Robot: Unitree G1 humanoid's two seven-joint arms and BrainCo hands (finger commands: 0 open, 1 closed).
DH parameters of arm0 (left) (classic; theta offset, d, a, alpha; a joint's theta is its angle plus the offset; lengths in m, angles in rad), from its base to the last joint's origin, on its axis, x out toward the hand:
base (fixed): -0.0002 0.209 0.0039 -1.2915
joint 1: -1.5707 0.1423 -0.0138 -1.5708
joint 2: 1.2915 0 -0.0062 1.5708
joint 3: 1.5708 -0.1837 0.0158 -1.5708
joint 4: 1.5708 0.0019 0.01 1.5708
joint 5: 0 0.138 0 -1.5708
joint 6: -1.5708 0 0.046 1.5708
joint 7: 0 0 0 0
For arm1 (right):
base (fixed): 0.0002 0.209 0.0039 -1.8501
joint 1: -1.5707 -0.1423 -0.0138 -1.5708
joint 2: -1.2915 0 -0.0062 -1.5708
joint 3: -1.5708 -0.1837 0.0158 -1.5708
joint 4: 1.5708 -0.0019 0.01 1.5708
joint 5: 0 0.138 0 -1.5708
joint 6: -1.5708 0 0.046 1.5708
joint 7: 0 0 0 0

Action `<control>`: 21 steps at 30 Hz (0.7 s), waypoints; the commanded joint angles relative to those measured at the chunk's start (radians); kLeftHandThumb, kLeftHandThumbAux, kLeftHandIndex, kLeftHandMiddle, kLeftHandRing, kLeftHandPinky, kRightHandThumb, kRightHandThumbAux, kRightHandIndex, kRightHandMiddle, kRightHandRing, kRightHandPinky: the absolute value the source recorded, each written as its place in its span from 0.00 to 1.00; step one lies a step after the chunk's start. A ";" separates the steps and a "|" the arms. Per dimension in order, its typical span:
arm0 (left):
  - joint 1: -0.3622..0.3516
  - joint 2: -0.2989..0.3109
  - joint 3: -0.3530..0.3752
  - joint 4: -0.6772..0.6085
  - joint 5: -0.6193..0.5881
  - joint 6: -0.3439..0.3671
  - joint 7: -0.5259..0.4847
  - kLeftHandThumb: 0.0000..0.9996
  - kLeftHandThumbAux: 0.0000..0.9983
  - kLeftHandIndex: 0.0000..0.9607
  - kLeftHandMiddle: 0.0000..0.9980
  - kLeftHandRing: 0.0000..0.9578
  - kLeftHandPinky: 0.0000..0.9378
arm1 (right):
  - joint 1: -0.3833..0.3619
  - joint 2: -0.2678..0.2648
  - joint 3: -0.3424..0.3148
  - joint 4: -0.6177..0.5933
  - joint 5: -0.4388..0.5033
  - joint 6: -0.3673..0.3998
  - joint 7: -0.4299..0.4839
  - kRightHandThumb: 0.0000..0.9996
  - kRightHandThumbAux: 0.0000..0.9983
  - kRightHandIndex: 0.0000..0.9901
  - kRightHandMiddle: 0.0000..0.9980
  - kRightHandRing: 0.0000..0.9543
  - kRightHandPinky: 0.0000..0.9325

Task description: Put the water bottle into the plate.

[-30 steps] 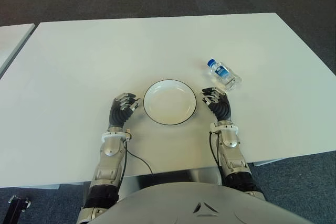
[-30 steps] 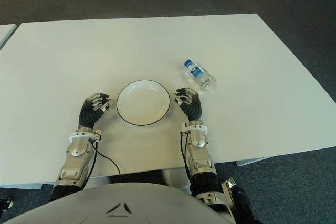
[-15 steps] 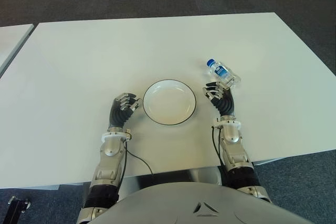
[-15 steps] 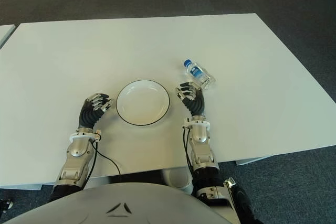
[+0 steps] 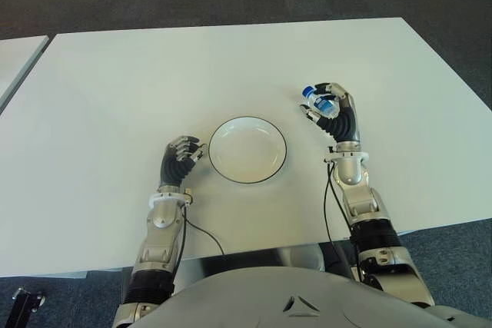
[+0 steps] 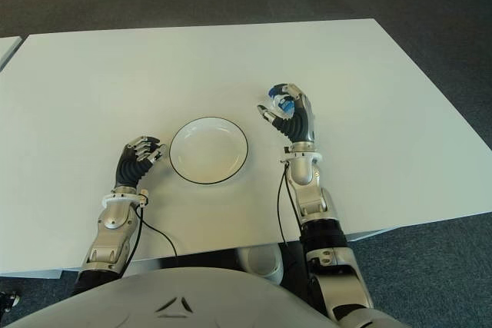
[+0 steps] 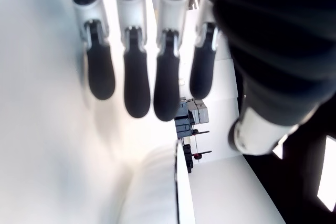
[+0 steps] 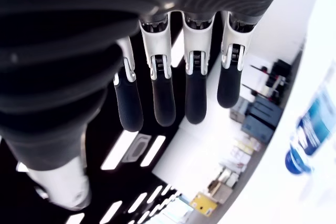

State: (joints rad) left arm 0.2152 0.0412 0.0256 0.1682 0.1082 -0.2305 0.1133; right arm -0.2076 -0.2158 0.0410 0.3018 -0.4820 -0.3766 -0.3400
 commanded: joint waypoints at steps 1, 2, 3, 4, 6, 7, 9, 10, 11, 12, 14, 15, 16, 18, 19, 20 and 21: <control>0.013 -0.007 0.008 0.007 -0.017 0.031 -0.006 0.70 0.72 0.45 0.54 0.55 0.53 | -0.073 -0.052 0.017 0.076 -0.049 0.006 -0.018 0.50 0.66 0.14 0.23 0.24 0.22; 0.015 -0.009 0.009 0.006 -0.024 0.027 -0.007 0.70 0.72 0.45 0.54 0.55 0.53 | -0.088 -0.063 0.021 0.076 -0.063 0.023 -0.014 0.49 0.65 0.12 0.22 0.22 0.20; 0.016 -0.010 0.010 0.005 -0.028 0.024 -0.007 0.70 0.72 0.45 0.54 0.55 0.53 | -0.097 -0.069 0.024 0.075 -0.070 0.034 -0.013 0.47 0.63 0.09 0.19 0.20 0.18; 0.017 -0.011 0.011 0.005 -0.032 0.019 -0.008 0.70 0.72 0.45 0.54 0.55 0.53 | -0.104 -0.074 0.027 0.070 -0.078 0.048 -0.010 0.46 0.62 0.08 0.18 0.19 0.17; 0.020 -0.012 0.011 0.006 -0.037 0.009 -0.007 0.70 0.72 0.45 0.54 0.55 0.54 | -0.113 -0.081 0.030 0.060 -0.086 0.070 -0.007 0.44 0.60 0.04 0.15 0.16 0.13; 0.020 -0.011 0.011 0.008 -0.038 0.004 -0.007 0.70 0.72 0.45 0.54 0.55 0.54 | -0.115 -0.083 0.032 0.056 -0.088 0.079 -0.006 0.44 0.59 0.03 0.15 0.15 0.12; 0.019 -0.011 0.012 0.011 -0.043 -0.008 -0.009 0.70 0.72 0.45 0.54 0.55 0.54 | -0.129 -0.088 0.034 0.049 -0.099 0.109 -0.007 0.45 0.56 0.01 0.12 0.12 0.09; 0.020 -0.011 0.012 0.011 -0.046 -0.012 -0.010 0.70 0.72 0.45 0.55 0.55 0.54 | -0.141 -0.090 0.035 0.052 -0.107 0.126 -0.010 0.45 0.56 0.01 0.12 0.12 0.09; 0.020 -0.012 0.013 0.010 -0.049 -0.015 -0.012 0.70 0.72 0.45 0.55 0.55 0.54 | -0.153 -0.093 0.037 0.057 -0.114 0.141 -0.012 0.46 0.53 0.01 0.10 0.10 0.07; 0.021 -0.011 0.013 0.009 -0.051 -0.017 -0.012 0.70 0.72 0.45 0.55 0.55 0.55 | -0.160 -0.095 0.038 0.061 -0.118 0.151 -0.014 0.47 0.51 0.00 0.09 0.09 0.06; 0.024 -0.012 0.011 0.006 -0.053 -0.018 -0.012 0.70 0.72 0.45 0.55 0.55 0.55 | -0.176 -0.098 0.040 0.071 -0.126 0.173 -0.017 0.48 0.50 0.00 0.08 0.08 0.05; 0.026 -0.013 0.010 0.004 -0.054 -0.018 -0.012 0.70 0.72 0.45 0.55 0.55 0.55 | -0.185 -0.101 0.041 0.077 -0.130 0.185 -0.018 0.49 0.48 0.00 0.07 0.07 0.05; 0.028 -0.013 0.010 0.002 -0.055 -0.018 -0.012 0.70 0.72 0.45 0.55 0.55 0.55 | -0.195 -0.102 0.043 0.084 -0.135 0.198 -0.019 0.50 0.47 0.00 0.07 0.06 0.05; 0.029 -0.013 0.010 0.001 -0.058 -0.019 -0.012 0.70 0.72 0.45 0.55 0.55 0.55 | -0.210 -0.103 0.047 0.092 -0.142 0.225 -0.018 0.52 0.44 0.00 0.05 0.05 0.06; 0.030 -0.014 0.010 0.002 -0.059 -0.020 -0.013 0.70 0.72 0.45 0.55 0.55 0.55 | -0.217 -0.103 0.050 0.095 -0.145 0.238 -0.018 0.52 0.44 0.00 0.05 0.04 0.06; 0.032 -0.015 0.010 0.001 -0.060 -0.022 -0.012 0.70 0.72 0.45 0.54 0.55 0.55 | -0.223 -0.105 0.053 0.096 -0.148 0.253 -0.015 0.53 0.43 0.00 0.04 0.04 0.06; 0.033 -0.016 0.009 0.000 -0.060 -0.023 -0.012 0.70 0.72 0.45 0.55 0.55 0.55 | -0.227 -0.106 0.055 0.097 -0.150 0.263 -0.014 0.54 0.42 0.00 0.03 0.03 0.06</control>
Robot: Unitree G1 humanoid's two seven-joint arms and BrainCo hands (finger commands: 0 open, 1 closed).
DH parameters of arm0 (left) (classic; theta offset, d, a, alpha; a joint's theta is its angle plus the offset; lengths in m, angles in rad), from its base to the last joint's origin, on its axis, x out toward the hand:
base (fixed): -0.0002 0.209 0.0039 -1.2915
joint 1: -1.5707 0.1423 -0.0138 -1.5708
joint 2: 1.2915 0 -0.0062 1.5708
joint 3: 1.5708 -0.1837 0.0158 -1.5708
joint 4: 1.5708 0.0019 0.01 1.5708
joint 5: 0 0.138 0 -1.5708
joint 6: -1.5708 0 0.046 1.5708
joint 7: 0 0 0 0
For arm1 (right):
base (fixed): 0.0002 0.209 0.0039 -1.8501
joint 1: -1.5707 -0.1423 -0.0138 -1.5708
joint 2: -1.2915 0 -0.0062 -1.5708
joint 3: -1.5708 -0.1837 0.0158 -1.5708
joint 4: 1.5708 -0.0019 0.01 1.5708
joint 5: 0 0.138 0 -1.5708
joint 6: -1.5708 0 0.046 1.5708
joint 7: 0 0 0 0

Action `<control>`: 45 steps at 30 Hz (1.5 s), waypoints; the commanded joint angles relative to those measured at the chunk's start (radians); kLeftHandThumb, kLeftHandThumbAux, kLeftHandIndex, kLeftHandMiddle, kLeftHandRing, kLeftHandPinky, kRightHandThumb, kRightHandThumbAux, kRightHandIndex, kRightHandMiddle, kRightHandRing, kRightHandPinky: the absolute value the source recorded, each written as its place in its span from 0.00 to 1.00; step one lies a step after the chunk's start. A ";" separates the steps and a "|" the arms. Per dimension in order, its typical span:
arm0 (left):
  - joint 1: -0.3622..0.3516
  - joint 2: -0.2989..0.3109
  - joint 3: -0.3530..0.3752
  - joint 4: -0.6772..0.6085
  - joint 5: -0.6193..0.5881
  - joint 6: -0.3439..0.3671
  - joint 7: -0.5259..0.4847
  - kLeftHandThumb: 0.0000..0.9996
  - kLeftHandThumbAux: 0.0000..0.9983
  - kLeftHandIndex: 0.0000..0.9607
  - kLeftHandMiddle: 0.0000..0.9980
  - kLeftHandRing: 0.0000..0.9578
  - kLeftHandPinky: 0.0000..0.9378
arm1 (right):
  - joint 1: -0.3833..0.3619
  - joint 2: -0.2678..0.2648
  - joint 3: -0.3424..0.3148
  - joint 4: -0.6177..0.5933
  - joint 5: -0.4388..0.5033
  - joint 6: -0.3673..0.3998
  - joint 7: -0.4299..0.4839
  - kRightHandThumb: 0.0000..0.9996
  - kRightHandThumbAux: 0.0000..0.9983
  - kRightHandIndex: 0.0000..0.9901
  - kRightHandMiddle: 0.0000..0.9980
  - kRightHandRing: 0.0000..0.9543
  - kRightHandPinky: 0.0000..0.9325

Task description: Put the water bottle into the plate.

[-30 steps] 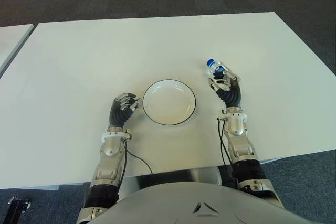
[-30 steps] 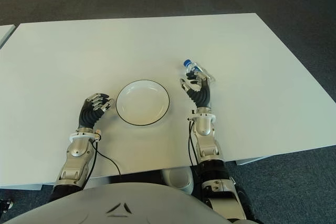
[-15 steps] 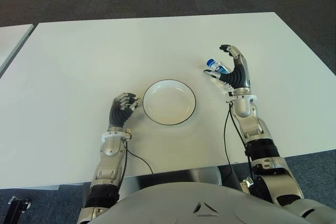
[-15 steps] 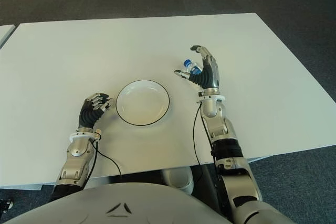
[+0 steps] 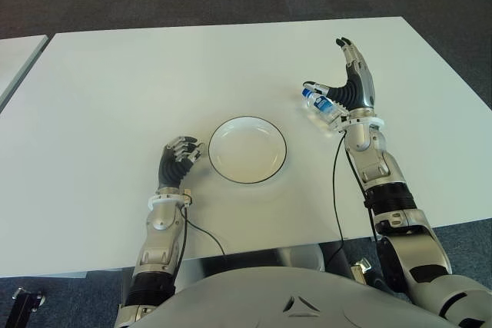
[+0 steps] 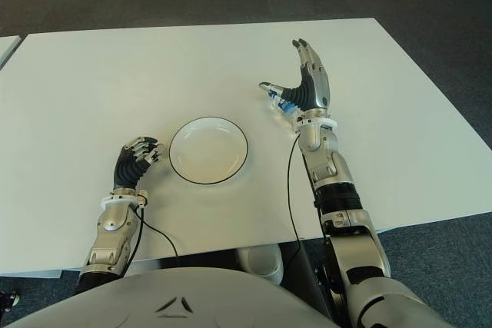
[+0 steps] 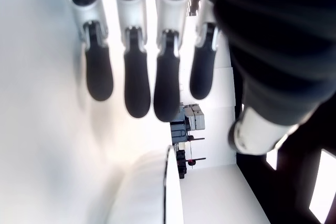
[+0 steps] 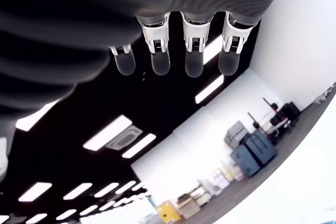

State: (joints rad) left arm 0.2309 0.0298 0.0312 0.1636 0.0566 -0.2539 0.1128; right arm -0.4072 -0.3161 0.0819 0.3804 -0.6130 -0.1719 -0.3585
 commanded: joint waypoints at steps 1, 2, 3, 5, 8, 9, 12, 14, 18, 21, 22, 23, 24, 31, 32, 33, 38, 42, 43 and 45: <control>0.019 -0.006 0.004 0.005 -0.014 -0.001 -0.015 0.70 0.72 0.45 0.55 0.55 0.55 | -0.037 -0.007 0.020 0.023 -0.024 0.078 0.013 0.54 0.42 0.00 0.03 0.03 0.06; 0.019 -0.006 0.005 0.005 -0.017 -0.003 -0.017 0.70 0.72 0.45 0.54 0.55 0.55 | -0.044 -0.009 0.024 0.026 -0.027 0.093 0.020 0.55 0.41 0.00 0.03 0.02 0.06; 0.021 -0.007 0.006 0.005 -0.022 -0.004 -0.020 0.70 0.72 0.45 0.54 0.55 0.54 | -0.051 -0.011 0.029 0.027 -0.030 0.111 0.029 0.56 0.41 0.00 0.02 0.02 0.06; 0.024 -0.007 0.006 0.003 -0.034 -0.004 -0.029 0.70 0.72 0.45 0.54 0.55 0.54 | -0.068 -0.016 0.041 0.040 -0.036 0.138 0.046 0.56 0.40 0.00 0.02 0.01 0.05; 0.025 -0.006 0.009 0.002 -0.053 -0.001 -0.044 0.70 0.72 0.45 0.54 0.54 0.53 | -0.098 -0.022 0.059 0.085 -0.040 0.160 0.061 0.56 0.40 0.00 0.01 0.01 0.04; 0.026 -0.007 0.011 0.000 -0.065 0.002 -0.054 0.70 0.72 0.45 0.54 0.54 0.53 | -0.116 -0.025 0.067 0.126 -0.040 0.164 0.066 0.56 0.40 0.00 0.01 0.01 0.04; 0.026 -0.005 0.017 0.002 -0.099 0.007 -0.082 0.70 0.72 0.45 0.54 0.54 0.53 | -0.157 -0.032 0.087 0.219 -0.036 0.168 0.077 0.54 0.40 0.00 0.01 0.01 0.04; 0.025 -0.004 0.020 0.003 -0.114 0.009 -0.096 0.70 0.72 0.45 0.54 0.54 0.53 | -0.176 -0.036 0.097 0.262 -0.032 0.167 0.082 0.53 0.40 0.00 0.01 0.01 0.05; 0.025 -0.004 0.026 0.005 -0.130 0.013 -0.113 0.70 0.72 0.45 0.55 0.54 0.53 | -0.224 -0.037 0.120 0.399 -0.026 0.141 0.073 0.51 0.40 0.00 0.02 0.02 0.08; 0.024 -0.005 0.031 0.007 -0.137 0.017 -0.121 0.70 0.72 0.45 0.55 0.54 0.54 | -0.272 -0.033 0.144 0.552 -0.026 0.107 0.058 0.49 0.41 0.00 0.02 0.04 0.11; 0.023 -0.006 0.033 0.008 -0.141 0.018 -0.123 0.70 0.72 0.45 0.55 0.55 0.54 | -0.287 -0.030 0.152 0.591 -0.026 0.103 0.064 0.49 0.42 0.00 0.02 0.04 0.11; 0.023 -0.006 0.034 0.008 -0.143 0.019 -0.124 0.70 0.72 0.45 0.56 0.55 0.54 | -0.298 -0.028 0.158 0.620 -0.025 0.099 0.067 0.48 0.42 0.00 0.02 0.04 0.10; 0.022 -0.006 0.035 0.008 -0.145 0.020 -0.126 0.70 0.72 0.45 0.56 0.55 0.55 | -0.308 -0.026 0.164 0.647 -0.024 0.096 0.072 0.47 0.43 0.00 0.02 0.04 0.10; 0.028 -0.010 0.039 0.000 -0.151 0.027 -0.129 0.70 0.72 0.45 0.56 0.55 0.55 | -0.352 -0.015 0.210 0.793 -0.022 0.076 0.090 0.44 0.45 0.00 0.01 0.03 0.10; 0.028 -0.010 0.039 0.000 -0.151 0.027 -0.129 0.70 0.72 0.45 0.56 0.56 0.55 | -0.356 -0.014 0.215 0.806 -0.020 0.074 0.090 0.43 0.45 0.00 0.01 0.03 0.10; 0.028 -0.010 0.040 -0.002 -0.151 0.029 -0.128 0.70 0.72 0.45 0.56 0.56 0.55 | -0.357 -0.011 0.222 0.820 -0.021 0.074 0.091 0.43 0.45 0.00 0.01 0.03 0.10; 0.031 -0.010 0.042 -0.011 -0.150 0.040 -0.122 0.70 0.72 0.45 0.56 0.56 0.55 | -0.358 -0.002 0.250 0.861 -0.021 0.085 0.110 0.40 0.46 0.00 0.01 0.04 0.11; 0.033 -0.011 0.044 -0.019 -0.152 0.048 -0.123 0.70 0.72 0.45 0.56 0.56 0.56 | -0.350 0.003 0.271 0.855 -0.021 0.102 0.131 0.38 0.48 0.00 0.01 0.04 0.11; 0.034 -0.012 0.045 -0.020 -0.153 0.049 -0.123 0.70 0.72 0.45 0.56 0.56 0.56 | -0.348 0.004 0.275 0.853 -0.021 0.107 0.135 0.38 0.48 0.00 0.01 0.04 0.10; 0.034 -0.012 0.045 -0.022 -0.155 0.051 -0.125 0.70 0.72 0.45 0.56 0.56 0.56 | -0.347 0.006 0.282 0.851 -0.021 0.117 0.150 0.38 0.49 0.00 0.01 0.04 0.08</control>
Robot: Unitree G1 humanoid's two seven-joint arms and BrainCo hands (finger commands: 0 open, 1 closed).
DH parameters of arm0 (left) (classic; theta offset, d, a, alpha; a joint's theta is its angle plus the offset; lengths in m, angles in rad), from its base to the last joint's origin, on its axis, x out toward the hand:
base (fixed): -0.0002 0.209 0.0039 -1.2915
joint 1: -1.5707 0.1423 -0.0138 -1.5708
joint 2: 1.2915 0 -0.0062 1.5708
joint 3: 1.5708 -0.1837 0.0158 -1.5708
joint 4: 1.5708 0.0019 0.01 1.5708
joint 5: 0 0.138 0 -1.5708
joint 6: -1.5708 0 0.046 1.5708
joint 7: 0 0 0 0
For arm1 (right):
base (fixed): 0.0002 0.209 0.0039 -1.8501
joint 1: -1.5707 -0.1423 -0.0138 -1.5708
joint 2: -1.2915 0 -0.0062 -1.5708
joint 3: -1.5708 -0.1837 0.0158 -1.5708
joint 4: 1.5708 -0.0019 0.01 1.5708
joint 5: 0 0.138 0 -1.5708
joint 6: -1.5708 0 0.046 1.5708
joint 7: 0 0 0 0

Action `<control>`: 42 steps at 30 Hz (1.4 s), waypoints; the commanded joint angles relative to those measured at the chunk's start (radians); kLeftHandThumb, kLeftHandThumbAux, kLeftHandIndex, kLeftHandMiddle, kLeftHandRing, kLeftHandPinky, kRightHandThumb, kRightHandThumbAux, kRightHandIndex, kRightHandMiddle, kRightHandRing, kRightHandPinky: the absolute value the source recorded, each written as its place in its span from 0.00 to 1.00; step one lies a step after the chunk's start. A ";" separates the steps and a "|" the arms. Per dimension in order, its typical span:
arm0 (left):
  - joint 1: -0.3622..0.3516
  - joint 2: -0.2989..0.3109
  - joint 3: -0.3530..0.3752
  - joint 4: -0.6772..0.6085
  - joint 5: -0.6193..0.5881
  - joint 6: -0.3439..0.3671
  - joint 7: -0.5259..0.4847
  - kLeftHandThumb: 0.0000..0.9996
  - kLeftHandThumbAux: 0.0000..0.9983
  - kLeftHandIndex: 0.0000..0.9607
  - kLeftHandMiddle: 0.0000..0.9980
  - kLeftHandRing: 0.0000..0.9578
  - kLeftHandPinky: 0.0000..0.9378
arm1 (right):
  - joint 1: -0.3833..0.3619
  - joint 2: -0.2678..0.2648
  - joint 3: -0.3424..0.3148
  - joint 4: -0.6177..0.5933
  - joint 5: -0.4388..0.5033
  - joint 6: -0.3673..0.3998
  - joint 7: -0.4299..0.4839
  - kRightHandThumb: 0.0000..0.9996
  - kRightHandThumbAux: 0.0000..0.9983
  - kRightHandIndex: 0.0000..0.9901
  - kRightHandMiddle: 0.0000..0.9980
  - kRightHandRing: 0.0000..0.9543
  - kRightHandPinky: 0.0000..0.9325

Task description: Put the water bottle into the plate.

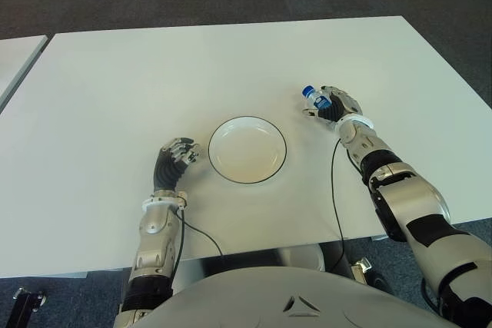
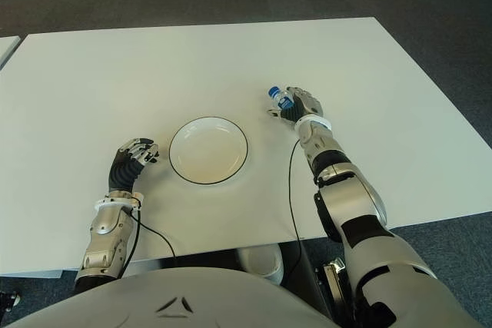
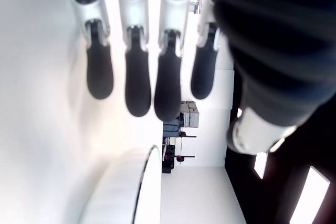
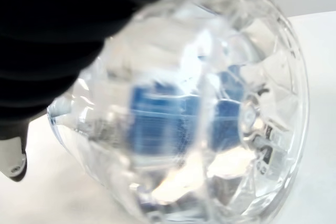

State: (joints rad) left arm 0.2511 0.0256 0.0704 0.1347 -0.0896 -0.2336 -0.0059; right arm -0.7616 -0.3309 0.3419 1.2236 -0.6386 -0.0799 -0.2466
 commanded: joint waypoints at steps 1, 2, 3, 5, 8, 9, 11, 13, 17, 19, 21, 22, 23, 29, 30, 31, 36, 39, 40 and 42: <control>0.015 -0.008 0.006 0.006 -0.009 0.030 -0.007 0.70 0.72 0.45 0.56 0.56 0.56 | 0.007 0.022 0.025 0.009 0.005 0.033 0.048 0.38 0.49 0.00 0.01 0.04 0.08; 0.015 -0.008 0.006 0.005 -0.010 0.031 -0.008 0.70 0.72 0.45 0.56 0.56 0.56 | 0.006 0.022 0.028 0.010 0.006 0.038 0.056 0.37 0.50 0.00 0.01 0.03 0.07; 0.015 -0.008 0.006 0.005 -0.010 0.031 -0.009 0.70 0.72 0.45 0.56 0.56 0.55 | 0.006 0.023 0.030 0.011 0.007 0.044 0.063 0.37 0.50 0.00 0.01 0.03 0.06; 0.015 -0.008 0.005 0.003 -0.012 0.031 -0.009 0.70 0.72 0.45 0.56 0.56 0.55 | 0.006 0.025 0.035 0.013 0.007 0.056 0.074 0.37 0.51 0.00 0.01 0.03 0.05; 0.014 -0.007 0.005 0.002 -0.013 0.031 -0.009 0.70 0.72 0.45 0.56 0.56 0.56 | 0.010 0.028 0.046 0.020 0.006 0.075 0.085 0.37 0.52 0.00 0.01 0.03 0.06; 0.013 -0.006 0.005 0.002 -0.013 0.031 -0.009 0.70 0.72 0.45 0.56 0.56 0.56 | 0.011 0.029 0.049 0.022 0.006 0.079 0.087 0.37 0.53 0.00 0.01 0.03 0.06; 0.013 -0.006 0.005 0.002 -0.011 0.030 -0.007 0.70 0.72 0.45 0.56 0.56 0.55 | 0.017 0.031 0.055 0.028 0.004 0.090 0.088 0.37 0.54 0.00 0.01 0.03 0.07; 0.014 -0.006 0.005 0.000 -0.008 0.031 -0.004 0.70 0.72 0.45 0.56 0.56 0.55 | 0.022 0.032 0.058 0.032 0.004 0.096 0.089 0.37 0.54 0.00 0.02 0.03 0.07; 0.015 -0.006 0.005 -0.003 -0.001 0.033 0.004 0.70 0.72 0.45 0.56 0.56 0.55 | 0.035 0.034 0.066 0.041 0.005 0.112 0.089 0.36 0.57 0.00 0.03 0.05 0.11; 0.015 -0.007 0.006 -0.005 -0.001 0.034 0.005 0.70 0.72 0.45 0.56 0.56 0.55 | 0.038 0.035 0.070 0.045 0.006 0.123 0.093 0.35 0.57 0.00 0.04 0.06 0.12; 0.014 -0.007 0.007 -0.005 -0.002 0.036 0.006 0.70 0.72 0.45 0.56 0.56 0.55 | 0.043 0.036 0.073 0.051 0.005 0.133 0.095 0.35 0.58 0.00 0.04 0.06 0.13; 0.014 -0.008 0.008 -0.005 -0.002 0.036 0.007 0.70 0.72 0.45 0.56 0.56 0.55 | 0.044 0.037 0.075 0.053 0.004 0.140 0.095 0.35 0.58 0.00 0.04 0.07 0.13; 0.014 -0.008 0.008 -0.005 -0.002 0.037 0.007 0.70 0.72 0.45 0.56 0.56 0.55 | 0.045 0.038 0.076 0.054 0.004 0.145 0.095 0.34 0.59 0.00 0.05 0.07 0.14; 0.012 -0.006 0.009 -0.002 0.000 0.032 0.006 0.70 0.72 0.45 0.56 0.55 0.55 | 0.049 0.036 0.089 0.068 0.002 0.166 0.095 0.31 0.61 0.00 0.07 0.10 0.19; 0.012 -0.006 0.010 -0.002 0.000 0.033 0.006 0.70 0.72 0.45 0.56 0.55 0.55 | 0.050 0.036 0.090 0.074 0.002 0.168 0.093 0.30 0.61 0.00 0.08 0.11 0.20; 0.012 -0.006 0.010 -0.002 0.001 0.033 0.007 0.70 0.72 0.45 0.56 0.55 0.55 | 0.051 0.036 0.090 0.078 0.002 0.170 0.093 0.30 0.61 0.00 0.09 0.11 0.21; 0.010 -0.006 0.012 -0.001 0.001 0.039 0.009 0.70 0.72 0.45 0.56 0.56 0.57 | 0.055 0.039 0.095 0.095 0.001 0.178 0.086 0.29 0.63 0.08 0.15 0.18 0.30; 0.009 -0.007 0.013 -0.001 -0.001 0.042 0.008 0.70 0.72 0.45 0.56 0.57 0.57 | 0.062 0.043 0.095 0.103 0.003 0.184 0.079 0.31 0.64 0.17 0.20 0.22 0.34; 0.009 -0.007 0.014 -0.001 -0.002 0.042 0.008 0.70 0.72 0.45 0.56 0.57 0.57 | 0.068 0.046 0.093 0.107 0.005 0.186 0.072 0.31 0.64 0.18 0.21 0.23 0.34; 0.008 -0.007 0.015 -0.002 -0.005 0.042 0.005 0.70 0.72 0.45 0.57 0.57 0.58 | 0.075 0.052 0.087 0.110 0.013 0.194 0.058 0.34 0.66 0.28 0.29 0.31 0.41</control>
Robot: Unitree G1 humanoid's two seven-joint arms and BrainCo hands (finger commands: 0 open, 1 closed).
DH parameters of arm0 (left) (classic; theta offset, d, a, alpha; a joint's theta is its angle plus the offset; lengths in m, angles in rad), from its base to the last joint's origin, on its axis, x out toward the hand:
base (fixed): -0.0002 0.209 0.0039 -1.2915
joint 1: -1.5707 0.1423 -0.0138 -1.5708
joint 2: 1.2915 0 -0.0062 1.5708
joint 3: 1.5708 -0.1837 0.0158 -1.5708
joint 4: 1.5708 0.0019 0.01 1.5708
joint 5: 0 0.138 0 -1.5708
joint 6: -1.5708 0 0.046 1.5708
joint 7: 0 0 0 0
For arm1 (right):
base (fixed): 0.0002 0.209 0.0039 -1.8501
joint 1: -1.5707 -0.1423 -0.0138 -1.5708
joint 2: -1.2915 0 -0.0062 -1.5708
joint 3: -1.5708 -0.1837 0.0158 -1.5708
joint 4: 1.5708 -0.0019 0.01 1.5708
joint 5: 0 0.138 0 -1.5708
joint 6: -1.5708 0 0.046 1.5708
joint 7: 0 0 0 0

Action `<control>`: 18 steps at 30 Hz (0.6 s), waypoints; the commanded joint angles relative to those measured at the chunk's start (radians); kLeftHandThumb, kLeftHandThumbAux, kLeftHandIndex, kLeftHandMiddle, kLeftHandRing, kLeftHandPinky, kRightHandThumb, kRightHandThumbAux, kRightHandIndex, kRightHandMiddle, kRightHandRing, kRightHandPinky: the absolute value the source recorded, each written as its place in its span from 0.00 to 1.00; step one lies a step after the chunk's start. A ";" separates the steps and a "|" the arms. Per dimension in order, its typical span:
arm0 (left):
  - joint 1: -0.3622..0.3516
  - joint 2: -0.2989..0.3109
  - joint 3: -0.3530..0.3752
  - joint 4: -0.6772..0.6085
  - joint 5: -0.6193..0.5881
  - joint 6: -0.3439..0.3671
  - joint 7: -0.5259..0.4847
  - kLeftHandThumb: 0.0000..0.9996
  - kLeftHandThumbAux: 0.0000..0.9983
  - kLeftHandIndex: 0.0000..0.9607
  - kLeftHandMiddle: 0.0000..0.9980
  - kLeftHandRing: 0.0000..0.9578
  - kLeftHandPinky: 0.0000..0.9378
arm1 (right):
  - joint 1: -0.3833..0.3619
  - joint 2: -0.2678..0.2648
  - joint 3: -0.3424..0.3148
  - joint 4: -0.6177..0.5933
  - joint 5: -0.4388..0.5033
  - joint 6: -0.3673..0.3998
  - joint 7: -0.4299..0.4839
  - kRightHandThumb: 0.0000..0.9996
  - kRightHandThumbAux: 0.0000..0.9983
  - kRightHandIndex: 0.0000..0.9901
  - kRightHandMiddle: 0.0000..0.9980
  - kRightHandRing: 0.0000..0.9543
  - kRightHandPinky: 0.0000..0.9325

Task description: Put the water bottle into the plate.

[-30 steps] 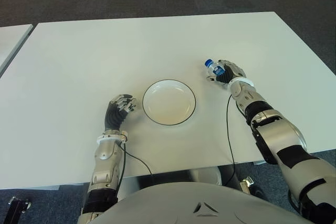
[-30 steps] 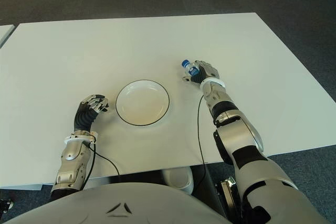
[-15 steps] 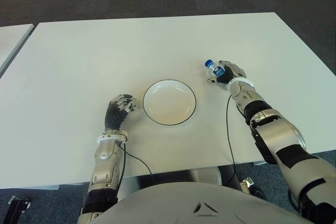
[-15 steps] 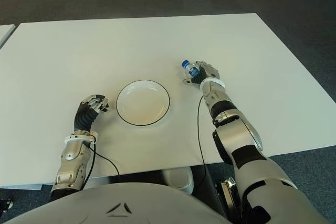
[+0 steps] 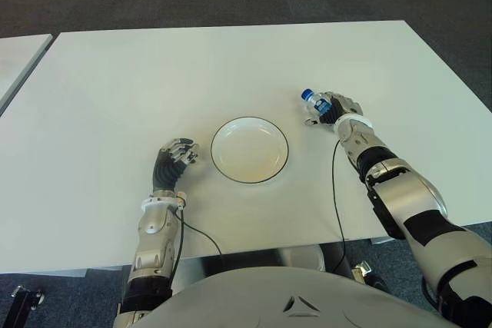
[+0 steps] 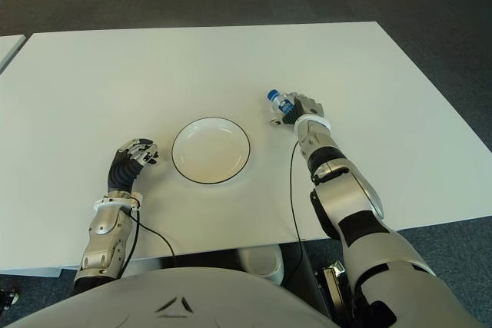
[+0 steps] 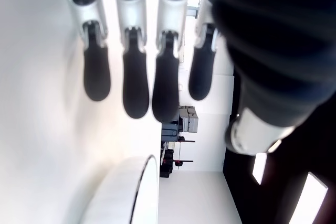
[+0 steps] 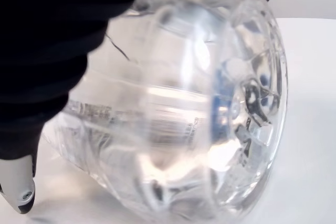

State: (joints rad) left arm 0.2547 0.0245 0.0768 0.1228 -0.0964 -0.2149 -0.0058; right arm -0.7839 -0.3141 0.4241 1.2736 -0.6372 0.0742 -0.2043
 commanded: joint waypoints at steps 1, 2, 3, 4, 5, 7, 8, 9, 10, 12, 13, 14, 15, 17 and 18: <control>0.004 -0.006 0.009 0.010 0.001 0.024 0.004 0.70 0.72 0.45 0.56 0.57 0.58 | 0.100 0.038 0.000 0.061 0.015 0.045 0.009 0.34 0.67 0.32 0.34 0.35 0.45; 0.005 -0.006 0.010 0.009 -0.001 0.023 0.003 0.70 0.72 0.45 0.56 0.57 0.58 | 0.099 0.049 -0.010 0.058 0.026 0.063 -0.005 0.36 0.68 0.37 0.40 0.42 0.51; 0.005 -0.006 0.010 0.008 -0.002 0.023 0.003 0.70 0.72 0.45 0.56 0.57 0.57 | 0.098 0.057 -0.018 0.055 0.033 0.076 -0.016 0.43 0.69 0.38 0.44 0.46 0.55; 0.006 -0.006 0.011 0.008 -0.002 0.022 0.002 0.70 0.72 0.45 0.56 0.57 0.57 | 0.097 0.064 -0.028 0.053 0.043 0.089 -0.029 0.52 0.70 0.40 0.49 0.52 0.60; 0.006 -0.006 0.011 0.007 -0.002 0.021 0.002 0.70 0.72 0.45 0.56 0.57 0.57 | 0.096 0.069 -0.035 0.052 0.049 0.098 -0.038 0.59 0.71 0.41 0.55 0.59 0.65; 0.007 -0.007 0.012 0.006 0.000 0.021 0.004 0.70 0.72 0.45 0.56 0.57 0.57 | 0.095 0.073 -0.047 0.054 0.059 0.107 -0.055 0.64 0.71 0.42 0.61 0.65 0.71; 0.007 -0.007 0.012 0.006 0.001 0.021 0.004 0.70 0.72 0.45 0.56 0.57 0.57 | 0.095 0.076 -0.052 0.054 0.063 0.113 -0.062 0.66 0.71 0.43 0.64 0.68 0.74; 0.007 -0.007 0.012 0.006 0.001 0.021 0.005 0.70 0.72 0.45 0.56 0.57 0.57 | 0.095 0.079 -0.055 0.054 0.064 0.117 -0.068 0.68 0.72 0.43 0.66 0.71 0.76; 0.008 -0.008 0.013 0.005 0.002 0.021 0.005 0.70 0.72 0.45 0.56 0.57 0.57 | 0.095 0.081 -0.057 0.054 0.065 0.122 -0.071 0.68 0.72 0.43 0.67 0.72 0.77; 0.007 -0.008 0.013 0.005 0.005 0.021 0.007 0.70 0.72 0.45 0.56 0.57 0.57 | 0.094 0.084 -0.060 0.056 0.065 0.130 -0.075 0.69 0.72 0.44 0.70 0.74 0.80; 0.007 -0.008 0.013 0.005 0.007 0.021 0.007 0.70 0.72 0.45 0.56 0.57 0.57 | 0.094 0.085 -0.061 0.056 0.066 0.133 -0.075 0.69 0.72 0.44 0.71 0.75 0.81; 0.007 -0.007 0.014 0.005 0.009 0.023 0.009 0.70 0.72 0.45 0.56 0.57 0.57 | 0.092 0.086 -0.064 0.057 0.068 0.138 -0.075 0.70 0.72 0.44 0.72 0.76 0.82; 0.006 -0.007 0.014 0.005 0.011 0.024 0.010 0.70 0.72 0.45 0.56 0.57 0.56 | 0.092 0.087 -0.065 0.058 0.069 0.141 -0.074 0.70 0.72 0.44 0.73 0.76 0.83; 0.006 -0.008 0.015 0.004 0.013 0.026 0.011 0.70 0.72 0.45 0.56 0.57 0.56 | 0.090 0.089 -0.069 0.058 0.072 0.146 -0.072 0.70 0.72 0.44 0.74 0.77 0.84; 0.005 -0.009 0.017 0.004 0.012 0.028 0.011 0.70 0.72 0.45 0.56 0.56 0.56 | 0.088 0.091 -0.072 0.058 0.075 0.150 -0.071 0.70 0.72 0.44 0.74 0.78 0.84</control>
State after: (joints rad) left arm 0.2545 0.0236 0.0937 0.1199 -0.0938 -0.2118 -0.0057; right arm -0.7842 -0.2581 0.3612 1.2781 -0.5929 0.1772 -0.3289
